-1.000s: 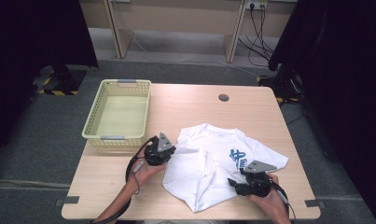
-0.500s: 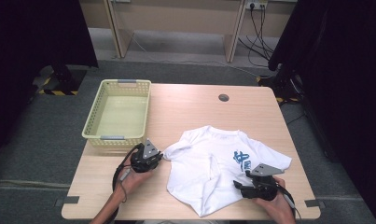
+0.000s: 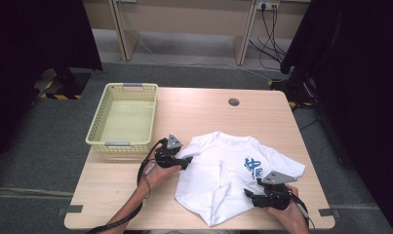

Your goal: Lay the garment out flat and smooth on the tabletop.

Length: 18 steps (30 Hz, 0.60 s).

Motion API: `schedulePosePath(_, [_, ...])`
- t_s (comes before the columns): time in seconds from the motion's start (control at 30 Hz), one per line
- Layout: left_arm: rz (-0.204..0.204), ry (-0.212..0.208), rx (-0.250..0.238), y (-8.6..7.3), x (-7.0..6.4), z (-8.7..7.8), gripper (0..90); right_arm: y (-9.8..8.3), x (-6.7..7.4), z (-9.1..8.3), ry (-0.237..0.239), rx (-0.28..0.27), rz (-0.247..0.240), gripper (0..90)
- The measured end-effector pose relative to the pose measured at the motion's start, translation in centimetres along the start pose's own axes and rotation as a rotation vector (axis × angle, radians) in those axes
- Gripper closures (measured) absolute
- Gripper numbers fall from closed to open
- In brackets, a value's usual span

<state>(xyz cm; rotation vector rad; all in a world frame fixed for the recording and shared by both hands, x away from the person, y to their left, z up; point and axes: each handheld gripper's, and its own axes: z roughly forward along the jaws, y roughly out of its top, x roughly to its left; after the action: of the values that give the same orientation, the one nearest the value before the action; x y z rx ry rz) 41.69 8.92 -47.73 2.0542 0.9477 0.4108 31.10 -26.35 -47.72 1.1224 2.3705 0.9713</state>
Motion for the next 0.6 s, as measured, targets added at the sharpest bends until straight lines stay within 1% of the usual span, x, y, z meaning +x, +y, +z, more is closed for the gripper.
schedulePosePath(0.03, [-0.001, -0.003, -0.002, 0.2, 0.2, 0.3, 39.2, 0.0, 0.0, 0.0, 0.0, 0.0, 0.001, 34.9])
schedulePosePath(0.07, [0.008, -0.005, -0.004, 0.3, 0.4, 0.4, 47.1, 0.0, 0.0, 0.0, 0.0, 0.0, 0.001, 34.9])
schedulePosePath(0.1, [0.018, 0.003, -0.006, 0.3, 0.5, 0.5, 58.8, 0.0, 0.0, 0.0, 0.0, -0.001, 0.001, 34.9])
schedulePosePath(0.13, [0.042, 0.021, -0.001, 0.3, 0.6, 0.4, 68.1, 0.0, 0.0, 0.0, 0.0, 0.0, 0.0, 34.8])
schedulePosePath(0.17, [0.052, 0.032, -0.002, 0.3, 0.7, 0.3, 74.9, 0.0, 0.0, 0.0, 0.001, 0.0, -0.001, 34.9])
schedulePosePath(0.23, [0.052, 0.052, -0.011, -0.1, 1.0, -0.2, 81.0, 0.0, 0.0, 0.0, 0.003, 0.0, -0.003, 34.8])
schedulePosePath(0.27, [0.047, 0.063, -0.015, -0.3, 1.2, -0.5, 82.1, 0.0, 0.0, 0.0, 0.003, -0.003, -0.003, 34.8])
schedulePosePath(0.33, [0.015, 0.081, -0.037, -0.8, 1.9, -1.3, 82.5, 0.0, 0.0, 0.0, 0.002, -0.002, -0.003, 34.8])
schedulePosePath(0.37, [0.004, 0.083, -0.043, -0.9, 2.1, -1.5, 81.7, 0.0, 0.0, 0.0, 0.002, -0.002, -0.002, 34.8])
schedulePosePath(0.43, [-0.018, 0.107, -0.053, -1.3, 2.6, -2.1, 79.1, 0.0, 0.0, 0.0, 0.001, -0.002, -0.001, 34.8])
schedulePosePath(0.5, [-0.038, 0.133, -0.064, -1.5, 2.9, -2.6, 73.7, 0.0, 0.0, 0.0, 0.0, -0.001, -0.002, 34.8])
schedulePosePath(0.57, [-0.04, 0.181, -0.073, -1.6, 2.8, -2.9, 66.4, 0.0, 0.0, 0.0, 0.0, -0.001, -0.003, 34.8])
schedulePosePath(0.6, [-0.042, 0.198, -0.076, -1.6, 2.8, -3.0, 62.2, 0.0, 0.0, 0.0, 0.0, -0.001, -0.003, 34.8])
